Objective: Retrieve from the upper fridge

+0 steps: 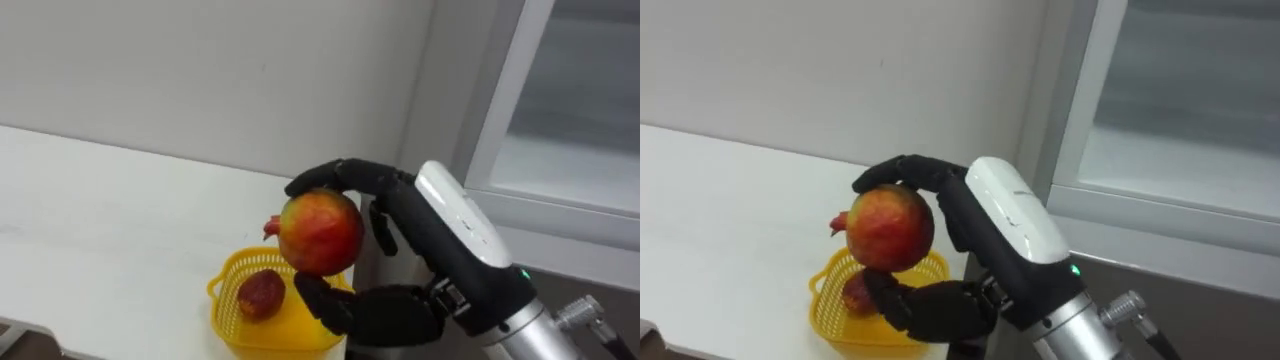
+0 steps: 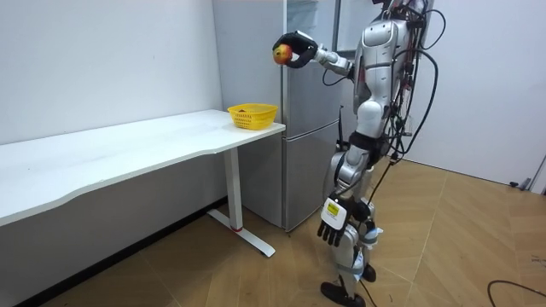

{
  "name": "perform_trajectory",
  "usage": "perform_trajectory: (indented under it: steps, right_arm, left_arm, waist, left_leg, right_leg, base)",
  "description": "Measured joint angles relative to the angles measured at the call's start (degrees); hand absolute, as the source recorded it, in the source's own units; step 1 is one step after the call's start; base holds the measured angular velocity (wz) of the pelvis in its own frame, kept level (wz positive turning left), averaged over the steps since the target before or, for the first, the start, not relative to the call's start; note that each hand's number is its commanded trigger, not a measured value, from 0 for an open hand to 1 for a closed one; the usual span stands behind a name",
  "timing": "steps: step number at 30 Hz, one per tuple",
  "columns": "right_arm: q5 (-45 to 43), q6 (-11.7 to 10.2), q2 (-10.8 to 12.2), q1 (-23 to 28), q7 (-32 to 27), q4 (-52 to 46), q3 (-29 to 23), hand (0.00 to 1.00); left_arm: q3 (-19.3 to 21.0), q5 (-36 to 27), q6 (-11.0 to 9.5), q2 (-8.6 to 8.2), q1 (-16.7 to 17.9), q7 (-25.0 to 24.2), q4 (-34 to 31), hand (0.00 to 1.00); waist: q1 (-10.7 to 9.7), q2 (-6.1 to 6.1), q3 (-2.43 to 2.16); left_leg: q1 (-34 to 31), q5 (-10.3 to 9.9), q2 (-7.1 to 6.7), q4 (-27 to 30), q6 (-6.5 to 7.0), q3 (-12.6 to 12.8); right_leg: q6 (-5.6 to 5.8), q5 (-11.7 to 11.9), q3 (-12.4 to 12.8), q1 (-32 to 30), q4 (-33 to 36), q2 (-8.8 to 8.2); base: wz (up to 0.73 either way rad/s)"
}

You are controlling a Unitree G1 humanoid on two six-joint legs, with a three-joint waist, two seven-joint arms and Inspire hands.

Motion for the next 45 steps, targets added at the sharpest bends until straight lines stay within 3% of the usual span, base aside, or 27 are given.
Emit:
perform_trajectory:
  steps: [14, 19, 27, 35, 42, 45]
  right_arm:
    - [-5.43, 1.15, -0.63, -6.65, -1.22, 16.13, -0.10, 1.00]
    - [-5.20, 1.24, -2.27, -7.68, -1.23, 21.02, -0.05, 1.00]
    - [-5.66, 2.43, -2.85, -8.47, -1.23, 27.03, 0.82, 1.00]
    - [-5.61, 3.51, -3.58, -8.84, -0.87, 28.60, 2.47, 1.00]
    - [-5.63, 4.58, -3.73, -9.20, -0.87, 29.59, 3.00, 1.00]
    - [-5.69, 5.37, -5.17, -9.72, -0.75, 31.19, 5.40, 1.00]
  left_arm:
    - [2.37, 0.77, 0.21, 0.66, 0.68, -1.33, -1.49, 0.00]
    - [2.56, 0.76, 1.34, 1.15, 0.52, -1.99, -1.56, 0.00]
    - [2.54, 3.11, 1.94, 2.23, 1.10, -3.03, -2.52, 0.00]
    - [2.63, 4.80, 2.66, 2.48, 2.73, -4.62, -5.15, 0.00]
    - [3.56, 5.09, 2.79, 2.63, 2.65, -5.44, -5.49, 0.00]
    - [3.52, 5.09, 3.29, 3.22, 2.52, -5.41, -5.62, 0.00]
  waist:
    - [2.33, -3.60, -0.15]
    - [3.70, -4.62, 0.19]
    - [5.25, -5.10, 0.03]
    - [5.44, -5.29, 0.00]
    - [5.71, -5.72, 0.15]
    - [6.10, -6.25, 0.33]
  left_leg:
    - [-2.08, 0.01, -0.39, 1.88, -0.01, -3.58]
    - [-2.89, 0.01, -0.74, 2.15, 0.02, -4.57]
    - [-3.65, 0.06, -1.00, 2.50, 0.08, -5.62]
    - [-3.65, 0.06, -1.04, 3.14, 0.08, -6.12]
    - [-3.74, 0.04, -1.08, 3.29, 0.09, -6.24]
    - [-3.92, 0.03, -1.08, 3.43, 0.08, -6.36]
  right_leg:
    - [0.00, -0.01, -2.53, -0.43, 0.06, -0.49]
    - [0.05, -0.04, -3.35, -0.44, -0.02, -0.62]
    - [0.06, -0.05, -4.74, -0.27, -0.03, -0.80]
    - [0.20, -0.14, -5.32, 0.21, -0.04, -0.85]
    - [0.23, -0.16, -5.61, 0.37, -0.03, -0.88]
    - [0.23, -0.16, -5.65, 0.34, -0.03, -0.88]
  base:
    - [0.12]
    - [0.08]
    - [0.08]
    - [0.05]
    - [0.00]
    - [0.00]
